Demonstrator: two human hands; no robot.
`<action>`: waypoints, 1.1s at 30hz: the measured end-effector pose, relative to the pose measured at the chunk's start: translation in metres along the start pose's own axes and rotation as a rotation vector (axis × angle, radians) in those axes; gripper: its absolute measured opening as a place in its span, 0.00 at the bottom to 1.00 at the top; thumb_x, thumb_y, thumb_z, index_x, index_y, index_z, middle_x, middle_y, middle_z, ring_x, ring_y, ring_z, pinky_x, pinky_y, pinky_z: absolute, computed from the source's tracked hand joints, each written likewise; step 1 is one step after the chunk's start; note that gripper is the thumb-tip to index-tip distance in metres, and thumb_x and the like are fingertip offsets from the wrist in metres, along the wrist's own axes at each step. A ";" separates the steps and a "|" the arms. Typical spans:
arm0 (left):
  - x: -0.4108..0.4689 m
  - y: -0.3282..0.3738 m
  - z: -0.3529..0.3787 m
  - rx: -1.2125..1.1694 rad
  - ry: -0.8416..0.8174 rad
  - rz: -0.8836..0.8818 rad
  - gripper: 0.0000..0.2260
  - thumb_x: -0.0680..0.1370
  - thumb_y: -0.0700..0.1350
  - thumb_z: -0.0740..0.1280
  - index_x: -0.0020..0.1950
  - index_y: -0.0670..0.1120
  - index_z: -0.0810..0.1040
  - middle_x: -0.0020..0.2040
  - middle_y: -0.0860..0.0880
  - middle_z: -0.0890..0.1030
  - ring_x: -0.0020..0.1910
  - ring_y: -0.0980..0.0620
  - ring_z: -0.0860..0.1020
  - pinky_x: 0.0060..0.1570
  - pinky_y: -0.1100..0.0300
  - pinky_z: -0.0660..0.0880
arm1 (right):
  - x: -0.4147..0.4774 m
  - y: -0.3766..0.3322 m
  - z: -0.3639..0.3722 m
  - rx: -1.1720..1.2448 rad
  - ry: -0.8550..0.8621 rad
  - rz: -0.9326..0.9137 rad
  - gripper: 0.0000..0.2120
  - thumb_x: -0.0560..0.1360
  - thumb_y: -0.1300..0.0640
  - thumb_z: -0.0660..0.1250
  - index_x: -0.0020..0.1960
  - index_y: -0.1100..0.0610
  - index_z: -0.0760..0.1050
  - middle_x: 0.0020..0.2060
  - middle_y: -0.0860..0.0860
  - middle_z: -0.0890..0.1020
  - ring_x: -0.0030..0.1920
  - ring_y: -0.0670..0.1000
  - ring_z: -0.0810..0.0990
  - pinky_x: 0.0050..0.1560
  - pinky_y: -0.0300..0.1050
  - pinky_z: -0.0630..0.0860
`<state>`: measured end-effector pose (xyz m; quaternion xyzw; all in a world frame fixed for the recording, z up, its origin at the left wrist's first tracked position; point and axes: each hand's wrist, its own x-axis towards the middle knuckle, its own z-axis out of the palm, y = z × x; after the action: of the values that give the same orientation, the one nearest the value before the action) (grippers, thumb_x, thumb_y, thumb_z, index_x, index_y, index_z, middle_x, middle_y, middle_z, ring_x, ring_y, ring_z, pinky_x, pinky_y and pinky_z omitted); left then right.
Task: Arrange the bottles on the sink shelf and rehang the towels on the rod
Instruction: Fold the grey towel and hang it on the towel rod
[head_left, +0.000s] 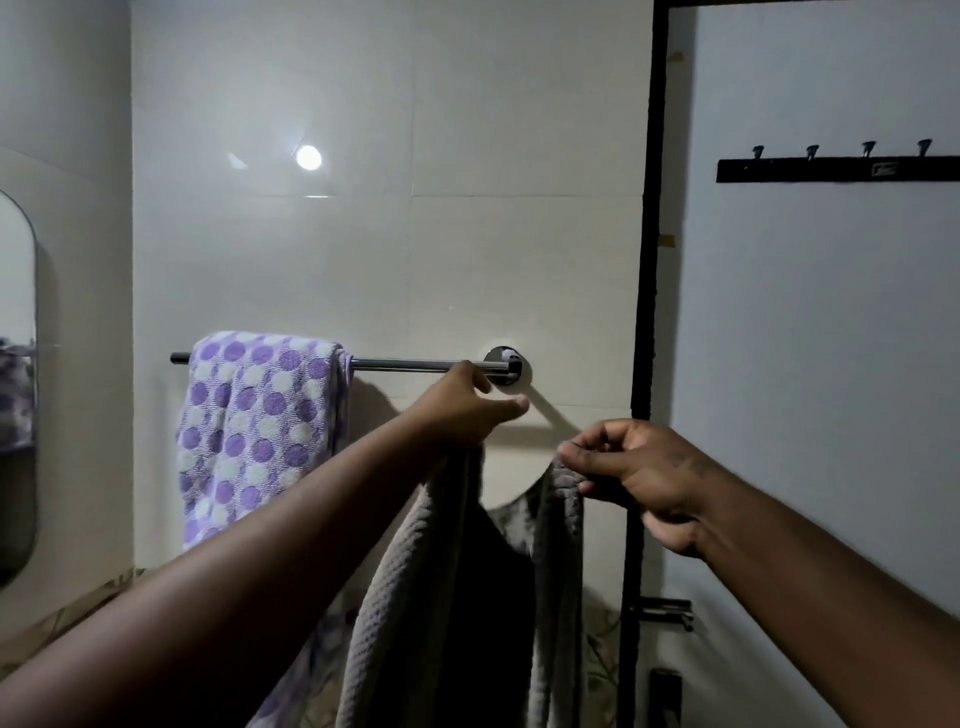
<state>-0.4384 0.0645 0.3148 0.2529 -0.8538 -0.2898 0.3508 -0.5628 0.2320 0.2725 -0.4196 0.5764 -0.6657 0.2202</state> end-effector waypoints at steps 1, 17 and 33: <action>-0.001 0.009 0.003 -0.030 -0.068 0.013 0.18 0.76 0.56 0.75 0.57 0.47 0.75 0.42 0.50 0.79 0.39 0.53 0.76 0.35 0.60 0.68 | 0.001 -0.002 0.010 -0.004 -0.046 0.000 0.05 0.72 0.66 0.74 0.45 0.62 0.79 0.36 0.53 0.82 0.34 0.47 0.82 0.35 0.37 0.80; -0.016 -0.046 0.005 -0.636 -0.564 -0.172 0.13 0.77 0.51 0.73 0.51 0.42 0.82 0.42 0.44 0.82 0.37 0.51 0.80 0.40 0.57 0.79 | 0.021 0.003 -0.001 0.075 -0.062 0.057 0.12 0.64 0.60 0.76 0.45 0.61 0.78 0.39 0.56 0.83 0.38 0.49 0.80 0.46 0.43 0.78; -0.042 -0.011 0.074 -1.012 -0.060 -0.265 0.03 0.76 0.39 0.75 0.44 0.42 0.83 0.36 0.44 0.84 0.30 0.52 0.80 0.29 0.62 0.77 | 0.004 -0.007 0.002 -0.431 0.329 -0.209 0.06 0.71 0.60 0.79 0.40 0.61 0.83 0.36 0.55 0.87 0.36 0.50 0.85 0.32 0.40 0.79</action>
<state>-0.4650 0.1070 0.2447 0.1491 -0.5773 -0.7152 0.3646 -0.5621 0.2290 0.2801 -0.4002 0.6861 -0.6063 -0.0402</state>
